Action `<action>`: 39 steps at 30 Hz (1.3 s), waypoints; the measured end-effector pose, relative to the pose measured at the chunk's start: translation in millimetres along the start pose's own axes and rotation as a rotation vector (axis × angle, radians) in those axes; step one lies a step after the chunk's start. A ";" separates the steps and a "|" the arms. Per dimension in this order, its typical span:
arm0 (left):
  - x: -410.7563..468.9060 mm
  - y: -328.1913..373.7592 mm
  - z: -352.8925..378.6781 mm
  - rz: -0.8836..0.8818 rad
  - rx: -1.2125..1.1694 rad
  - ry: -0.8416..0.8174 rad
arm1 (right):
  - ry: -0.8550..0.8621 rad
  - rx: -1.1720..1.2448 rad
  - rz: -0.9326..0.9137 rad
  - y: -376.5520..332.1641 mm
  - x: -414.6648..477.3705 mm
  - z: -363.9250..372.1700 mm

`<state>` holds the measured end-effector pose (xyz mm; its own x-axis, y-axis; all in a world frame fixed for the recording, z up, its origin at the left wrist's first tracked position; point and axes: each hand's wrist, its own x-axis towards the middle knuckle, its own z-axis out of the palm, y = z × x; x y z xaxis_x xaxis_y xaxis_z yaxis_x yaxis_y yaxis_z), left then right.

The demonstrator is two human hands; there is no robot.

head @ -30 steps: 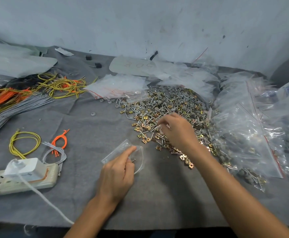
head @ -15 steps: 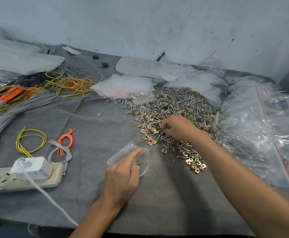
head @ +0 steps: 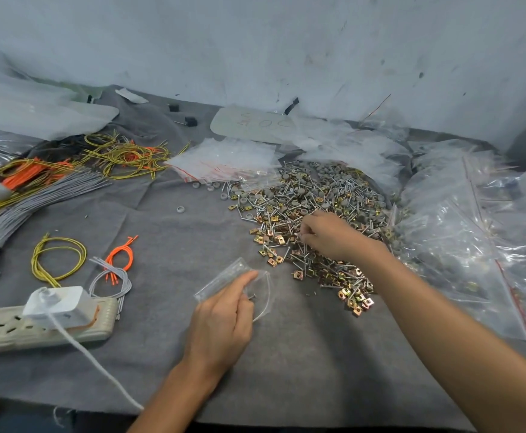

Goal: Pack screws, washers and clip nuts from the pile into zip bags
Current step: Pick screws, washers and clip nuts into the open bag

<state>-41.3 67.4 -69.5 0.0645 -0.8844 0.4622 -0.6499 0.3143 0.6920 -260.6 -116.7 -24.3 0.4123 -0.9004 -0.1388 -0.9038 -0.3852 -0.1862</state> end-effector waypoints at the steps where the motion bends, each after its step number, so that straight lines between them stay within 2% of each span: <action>1: -0.3 -0.5 0.0 -0.005 -0.003 -0.004 | 0.012 0.011 -0.004 -0.5 -2.0 -0.8; 12: 0.4 -0.6 1.3 -0.029 0.024 -0.020 | 0.126 0.136 0.039 -22.4 -72.0 -19.3; 16: 0.3 -3.8 3.4 -0.007 0.062 -0.021 | 0.188 0.278 0.015 -43.1 -110.8 -7.1; 21: -1.2 -7.9 3.5 0.007 0.077 -0.048 | 0.223 0.554 -0.122 -93.4 -136.3 22.2; 24: -1.5 -7.2 3.0 0.024 0.079 -0.058 | 0.351 0.427 -0.189 -111.5 -130.6 41.0; 27: -1.5 -5.6 2.4 0.013 0.066 -0.057 | 0.440 0.360 -0.172 -117.0 -123.8 54.4; 36: -1.8 -4.4 1.6 0.001 0.054 -0.052 | 0.501 0.332 -0.117 -117.2 -113.8 72.4; 39: -2.0 -4.7 1.2 0.008 0.056 -0.051 | 0.523 0.310 -0.149 -121.2 -114.7 73.5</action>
<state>-39.3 67.3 -74.3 0.0215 -0.8987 0.4380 -0.6916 0.3030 0.6556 -190.0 48.1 -57.2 0.3495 -0.8518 0.3903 -0.7334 -0.5080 -0.4518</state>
